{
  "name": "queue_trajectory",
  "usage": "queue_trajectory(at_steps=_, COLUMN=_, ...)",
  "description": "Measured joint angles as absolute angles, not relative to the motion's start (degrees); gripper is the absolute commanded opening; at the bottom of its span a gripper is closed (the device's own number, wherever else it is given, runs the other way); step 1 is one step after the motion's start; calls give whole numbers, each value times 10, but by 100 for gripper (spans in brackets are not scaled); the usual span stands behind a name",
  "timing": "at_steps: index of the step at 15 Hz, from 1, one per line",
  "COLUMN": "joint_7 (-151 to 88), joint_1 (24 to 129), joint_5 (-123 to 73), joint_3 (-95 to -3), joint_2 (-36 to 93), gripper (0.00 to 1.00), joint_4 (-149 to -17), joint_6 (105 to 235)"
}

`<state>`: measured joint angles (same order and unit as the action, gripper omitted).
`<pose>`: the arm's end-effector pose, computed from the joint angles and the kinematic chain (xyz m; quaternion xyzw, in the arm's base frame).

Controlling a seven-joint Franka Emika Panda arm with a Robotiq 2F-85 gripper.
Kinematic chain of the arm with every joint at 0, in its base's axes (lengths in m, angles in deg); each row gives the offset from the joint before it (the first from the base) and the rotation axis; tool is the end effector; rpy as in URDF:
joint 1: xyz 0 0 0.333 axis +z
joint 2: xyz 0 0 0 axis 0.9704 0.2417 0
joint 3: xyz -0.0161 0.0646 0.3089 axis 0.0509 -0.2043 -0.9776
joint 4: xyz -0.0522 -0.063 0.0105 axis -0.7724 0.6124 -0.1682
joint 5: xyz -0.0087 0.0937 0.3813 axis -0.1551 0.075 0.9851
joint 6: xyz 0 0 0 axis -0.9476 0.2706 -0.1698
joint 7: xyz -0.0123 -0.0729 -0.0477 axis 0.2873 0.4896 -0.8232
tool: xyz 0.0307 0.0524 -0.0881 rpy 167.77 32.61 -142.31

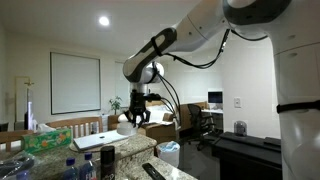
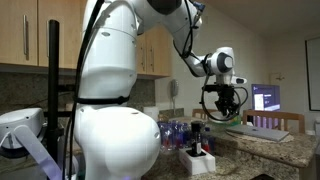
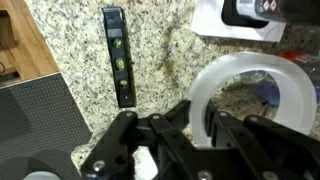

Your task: Stack the objects to the right of the box on top of the box

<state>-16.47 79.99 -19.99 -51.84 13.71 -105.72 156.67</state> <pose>0.5668 0.0294 0.4479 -0.9873 0.1520 -0.0382 0.0238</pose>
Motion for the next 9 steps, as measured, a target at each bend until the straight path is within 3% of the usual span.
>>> queue_trajectory(at_steps=9, joint_7=-174, joint_1=846, joint_5=-172, joint_3=-601, joint_2=148, gripper=4, joint_4=-1051, joint_6=1504)
